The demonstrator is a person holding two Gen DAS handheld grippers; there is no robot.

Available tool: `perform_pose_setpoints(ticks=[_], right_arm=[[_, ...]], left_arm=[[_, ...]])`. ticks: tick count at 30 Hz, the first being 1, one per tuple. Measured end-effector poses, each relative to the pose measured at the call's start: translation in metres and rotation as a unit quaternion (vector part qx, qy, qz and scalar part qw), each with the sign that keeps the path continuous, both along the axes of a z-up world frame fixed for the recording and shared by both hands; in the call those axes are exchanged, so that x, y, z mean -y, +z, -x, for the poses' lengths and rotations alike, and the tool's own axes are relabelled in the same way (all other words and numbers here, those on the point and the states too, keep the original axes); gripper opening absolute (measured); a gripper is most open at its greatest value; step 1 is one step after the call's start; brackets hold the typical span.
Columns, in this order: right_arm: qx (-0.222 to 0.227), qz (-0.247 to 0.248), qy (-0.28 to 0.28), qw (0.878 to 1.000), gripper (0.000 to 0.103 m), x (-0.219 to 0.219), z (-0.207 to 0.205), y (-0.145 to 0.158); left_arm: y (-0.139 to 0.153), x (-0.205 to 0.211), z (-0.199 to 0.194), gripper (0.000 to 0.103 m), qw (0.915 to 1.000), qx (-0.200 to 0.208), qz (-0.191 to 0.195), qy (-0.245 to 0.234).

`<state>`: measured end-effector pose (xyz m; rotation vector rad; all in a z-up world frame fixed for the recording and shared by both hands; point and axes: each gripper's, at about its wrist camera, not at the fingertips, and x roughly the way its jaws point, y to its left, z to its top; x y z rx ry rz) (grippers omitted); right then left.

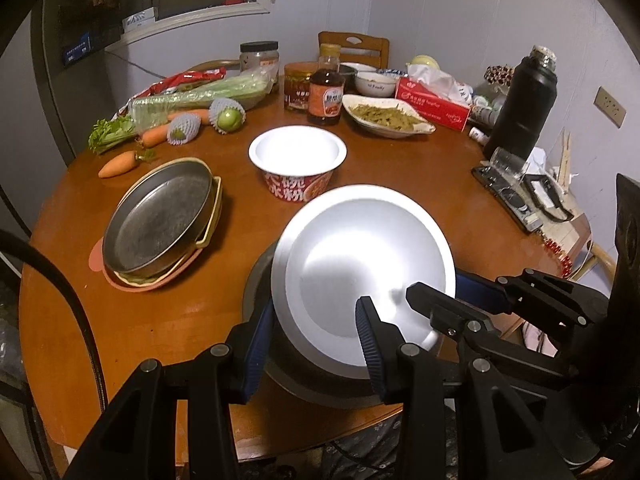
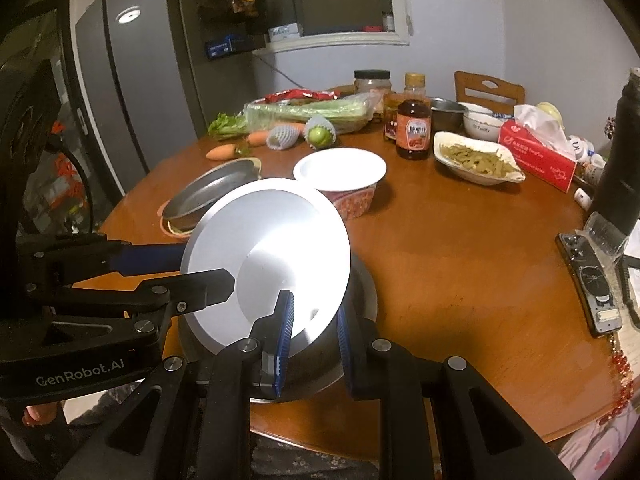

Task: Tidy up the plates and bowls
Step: 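Lift the white plate off its noodle cup with the right gripper over the steel bowl, then lower the white plate into the steel bowl with the right gripper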

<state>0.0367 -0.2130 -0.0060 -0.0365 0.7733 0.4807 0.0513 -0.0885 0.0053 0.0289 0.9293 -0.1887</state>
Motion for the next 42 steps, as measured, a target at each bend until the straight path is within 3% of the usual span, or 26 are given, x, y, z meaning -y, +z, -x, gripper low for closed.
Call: perform_pose_setpoints(ticks=[12, 20, 24, 42], right_arm=[[-0.012, 0.003, 0.0, 1.0, 0.024, 0.0006, -0.005, -0.0103], [0.011, 0.031, -0.008, 0.999, 0.024, -0.0056, -0.0007, -0.0098], [0.017, 0.034, -0.012, 0.999, 0.03, -0.0046, -0.0005, -0.0086], [0.021, 0.007, -0.014, 1.0, 0.034, 0.0026, -0.001, -0.0037]], left_arm=[[-0.0083, 0.0004, -0.0055, 0.042, 0.9999, -0.012, -0.003, 0.007], [-0.0104, -0.0038, -0.0058, 0.042, 0.9998, -0.012, 0.001, 0.014], [-0.0102, -0.0044, -0.0046, 0.042, 0.9998, -0.01, 0.002, 0.016], [-0.0039, -0.0034, 0.0005, 0.042, 0.9998, 0.003, -0.002, 0.018]])
